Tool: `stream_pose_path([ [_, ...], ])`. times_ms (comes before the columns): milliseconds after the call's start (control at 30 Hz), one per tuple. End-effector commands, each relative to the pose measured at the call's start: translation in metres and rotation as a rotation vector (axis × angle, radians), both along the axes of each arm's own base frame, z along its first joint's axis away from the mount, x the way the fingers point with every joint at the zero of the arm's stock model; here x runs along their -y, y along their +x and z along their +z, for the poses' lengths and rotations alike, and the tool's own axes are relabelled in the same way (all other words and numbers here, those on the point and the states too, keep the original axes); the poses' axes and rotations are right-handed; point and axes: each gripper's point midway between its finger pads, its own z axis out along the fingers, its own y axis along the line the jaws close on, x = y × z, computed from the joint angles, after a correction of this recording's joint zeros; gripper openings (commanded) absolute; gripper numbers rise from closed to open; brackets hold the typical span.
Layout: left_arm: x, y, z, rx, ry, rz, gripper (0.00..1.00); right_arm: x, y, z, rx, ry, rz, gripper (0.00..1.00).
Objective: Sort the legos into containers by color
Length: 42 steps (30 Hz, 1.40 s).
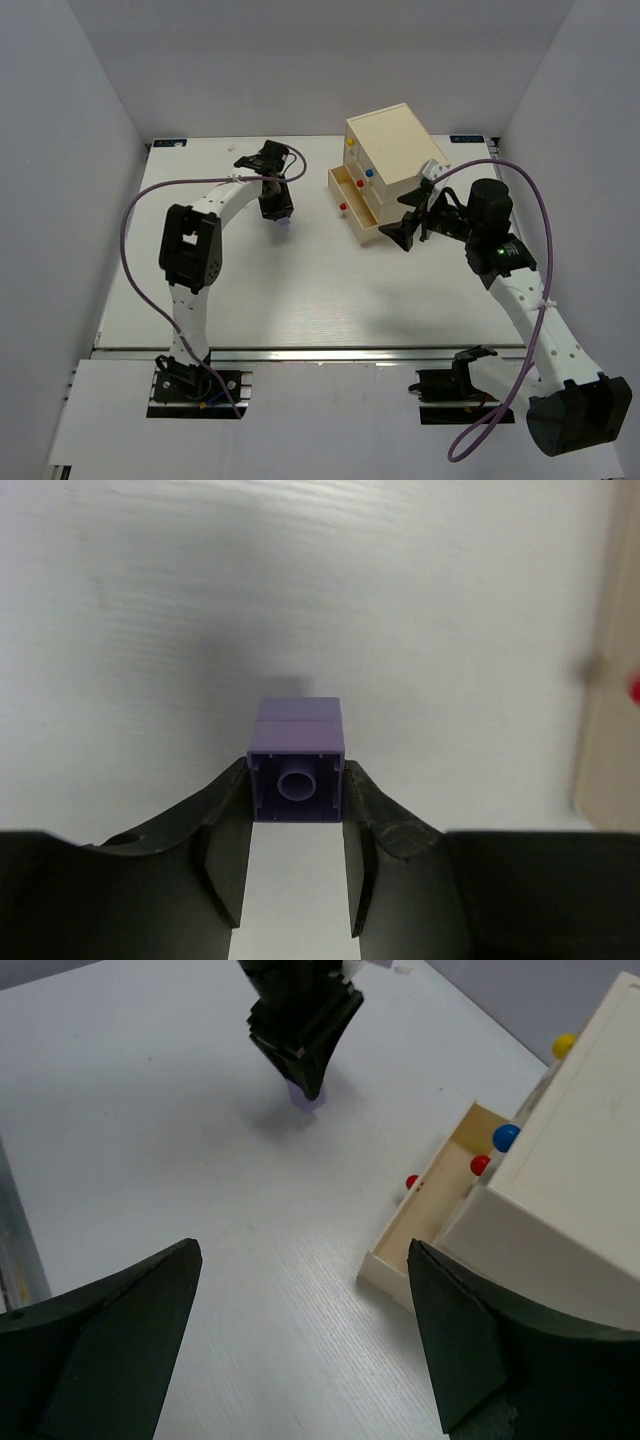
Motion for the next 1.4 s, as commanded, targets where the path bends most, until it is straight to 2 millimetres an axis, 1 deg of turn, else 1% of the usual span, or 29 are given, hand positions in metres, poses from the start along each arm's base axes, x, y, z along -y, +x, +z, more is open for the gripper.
stream_pose_path([
  [0, 0.045, 0.001, 0.115, 0.309, -0.257, -0.31, 0.0, -0.011, -0.017, 0.0, 0.011, 0.006, 0.137, 0.89],
  [33, 0.052, -0.007, 0.126, 0.343, -0.304, -0.354, 0.0, -0.014, -0.021, -0.001, 0.001, 0.011, 0.166, 0.89],
  [67, 0.066, -0.02, 0.131, 0.37, -0.416, -0.453, 0.0, -0.016, -0.024, -0.003, -0.009, 0.016, 0.189, 0.89],
  [100, 0.067, -0.03, 0.161, 0.456, -0.466, -0.512, 0.0, -0.02, -0.032, -0.002, -0.015, 0.029, 0.239, 0.89],
  [133, 0.071, -0.039, 0.168, 0.485, -0.501, -0.55, 0.0, -0.023, -0.034, -0.004, -0.028, 0.035, 0.261, 0.89],
  [167, 0.08, -0.054, 0.172, 0.514, -0.565, -0.637, 0.0, -0.024, -0.038, -0.005, -0.038, 0.044, 0.282, 0.89],
  [200, 0.082, -0.067, 0.194, 0.587, -0.593, -0.71, 0.0, -0.028, -0.044, -0.004, -0.042, 0.059, 0.326, 0.88],
  [233, 0.088, -0.074, 0.205, 0.642, -0.634, -0.772, 0.0, -0.03, -0.047, -0.005, -0.07, 0.077, 0.339, 0.87],
  [267, 0.09, -0.089, 0.198, 0.628, -0.677, -0.817, 0.0, -0.031, -0.049, -0.007, -0.094, 0.091, 0.351, 0.86],
  [300, 0.097, -0.11, 0.207, 0.631, -0.764, -0.913, 0.0, -0.035, -0.051, -0.006, -0.105, 0.113, 0.383, 0.81],
  [333, 0.099, -0.123, 0.217, 0.654, -0.804, -0.96, 0.0, -0.036, -0.051, -0.006, -0.129, 0.128, 0.387, 0.78],
  [367, 0.101, -0.13, 0.223, 0.684, -0.834, -1.01, 0.0, -0.039, -0.053, -0.004, -0.189, 0.16, 0.391, 0.74],
  [400, 0.106, -0.151, 0.223, 0.664, -0.909, -1.087, 0.0, -0.042, -0.052, -0.007, -0.23, 0.176, 0.409, 0.7],
  [433, 0.109, -0.163, 0.225, 0.663, -0.944, -1.133, 0.0, -0.046, -0.052, -0.003, -0.259, 0.198, 0.423, 0.69],
  [467, 0.11, -0.167, 0.232, 0.708, -0.963, -1.176, 0.0, -0.05, -0.055, 0.0, -0.327, 0.222, 0.436, 0.69],
  [500, 0.109, -0.181, 0.228, 0.661, -1.021, -1.201, 0.0, -0.054, -0.053, 0.0, -0.359, 0.228, 0.449, 0.72],
  [533, 0.109, -0.185, 0.238, 0.732, -1.037, -1.254, 0.0, -0.056, -0.051, 0.002, -0.38, 0.235, 0.45, 0.74],
  [567, 0.108, -0.195, 0.242, 0.696, -1.09, -1.25, 0.0, -0.06, -0.052, 0.003, -0.409, 0.241, 0.455, 0.81],
  [600, 0.107, -0.201, 0.244, 0.703, -1.111, -1.267, 0.0, -0.062, -0.049, 0.001, -0.425, 0.241, 0.447, 0.83],
  [633, 0.105, -0.209, 0.245, 0.738, -1.12, -1.313, 0.0, -0.063, -0.048, 0.004, -0.423, 0.242, 0.446, 0.85],
  [700, 0.103, -0.215, 0.244, 0.703, -1.15, -1.316, 0.0, -0.066, -0.045, 0.001, -0.448, 0.237, 0.435, 0.88],
  [833, 0.103, -0.217, 0.241, 0.686, -1.168, -1.319, 0.0, -0.072, -0.048, -0.007, -0.502, 0.238, 0.466, 0.88],
  [900, 0.105, -0.22, 0.238, 0.646, -1.2, -1.306, 0.0, -0.076, -0.048, -0.01, -0.515, 0.237, 0.48, 0.88],
  [933, 0.105, -0.222, 0.238, 0.673, -1.201, -1.322, 0.0, -0.079, -0.05, -0.01, -0.518, 0.235, 0.49, 0.88],
  [1000, 0.105, -0.222, 0.234, 0.634, -1.231, -1.294, 0.0, -0.083, -0.052, -0.007, -0.516, 0.234, 0.517, 0.88],
  [1167, 0.106, -0.22, 0.227, 0.628, -1.246, -1.277, 0.0, -0.091, -0.059, 0.009, -0.473, 0.232, 0.565, 0.89],
  [1233, 0.109, -0.222, 0.226, 0.621, -1.25, -1.282, 0.0, -0.092, -0.058, 0.01, -0.473, 0.232, 0.565, 0.89],
  [1367, 0.109, -0.22, 0.225, 0.616, -1.252, -1.269, 0.0, -0.101, -0.055, 0.01, -0.492, 0.225, 0.572, 0.88],
])
